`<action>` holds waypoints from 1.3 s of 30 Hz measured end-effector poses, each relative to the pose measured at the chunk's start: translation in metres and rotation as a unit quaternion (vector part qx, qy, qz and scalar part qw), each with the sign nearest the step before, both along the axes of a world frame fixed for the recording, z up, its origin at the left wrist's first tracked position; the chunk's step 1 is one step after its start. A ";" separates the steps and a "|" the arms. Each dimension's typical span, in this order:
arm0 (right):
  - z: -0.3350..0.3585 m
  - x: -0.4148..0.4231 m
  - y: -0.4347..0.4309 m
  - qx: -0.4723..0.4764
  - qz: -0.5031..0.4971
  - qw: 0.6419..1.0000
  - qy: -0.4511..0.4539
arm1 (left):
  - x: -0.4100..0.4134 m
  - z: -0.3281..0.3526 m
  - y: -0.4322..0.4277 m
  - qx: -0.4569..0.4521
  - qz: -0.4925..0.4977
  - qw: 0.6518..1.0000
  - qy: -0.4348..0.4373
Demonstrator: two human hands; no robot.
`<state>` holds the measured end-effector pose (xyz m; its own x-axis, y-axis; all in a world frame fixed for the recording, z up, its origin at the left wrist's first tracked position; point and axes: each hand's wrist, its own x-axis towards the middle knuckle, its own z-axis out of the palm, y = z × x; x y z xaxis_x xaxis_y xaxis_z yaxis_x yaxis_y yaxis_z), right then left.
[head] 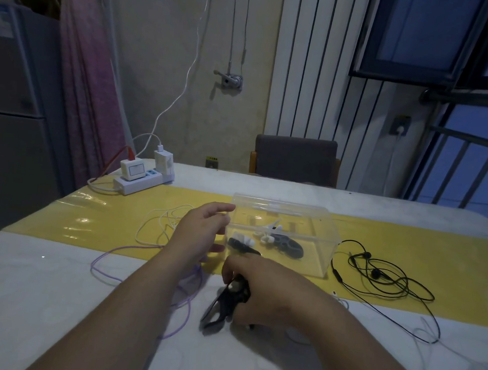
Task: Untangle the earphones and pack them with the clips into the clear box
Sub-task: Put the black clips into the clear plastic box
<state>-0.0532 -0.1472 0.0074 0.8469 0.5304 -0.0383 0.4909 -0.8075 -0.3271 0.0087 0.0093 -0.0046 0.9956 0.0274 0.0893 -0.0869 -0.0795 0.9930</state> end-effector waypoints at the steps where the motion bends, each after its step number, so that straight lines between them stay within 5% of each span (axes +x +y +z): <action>1: -0.001 0.000 0.000 0.000 -0.002 1.000 0.001 | 0.000 0.000 0.000 0.000 -0.001 1.000 -0.001; 10: 0.018 0.005 -0.012 0.126 -0.050 0.989 -0.053 | -0.001 0.001 0.001 0.000 -0.004 1.000 0.003; 16: 0.029 0.018 -0.020 0.321 -0.189 0.901 -0.222 | 0.000 0.000 0.000 -0.011 -0.004 1.000 0.009; 21: 0.026 0.038 -0.013 0.365 -0.257 0.847 -0.289 | -0.003 0.004 -0.002 -0.001 -0.002 1.000 0.018; 26: 0.018 0.043 -0.014 0.280 -0.257 0.898 -0.224 | -0.005 0.007 0.000 0.008 -0.003 1.000 0.019; 31: 0.022 0.031 -0.030 0.292 -0.221 0.885 -0.288 | -0.005 0.007 0.000 0.017 0.010 1.000 0.022; 36: 0.028 0.019 -0.053 0.288 -0.190 0.919 -0.192 | -0.003 0.003 -0.001 0.015 0.010 1.000 0.004; 39: 0.035 0.015 -0.068 0.206 -0.202 0.950 -0.116 | -0.003 -0.001 0.001 0.137 0.062 0.986 -0.075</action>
<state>-0.0381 -0.2155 0.0429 0.9447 0.0890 0.3155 0.2656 -0.7719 -0.5776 0.0056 0.0105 -0.0059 0.9610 0.1031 0.2568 -0.2042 -0.3621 0.9095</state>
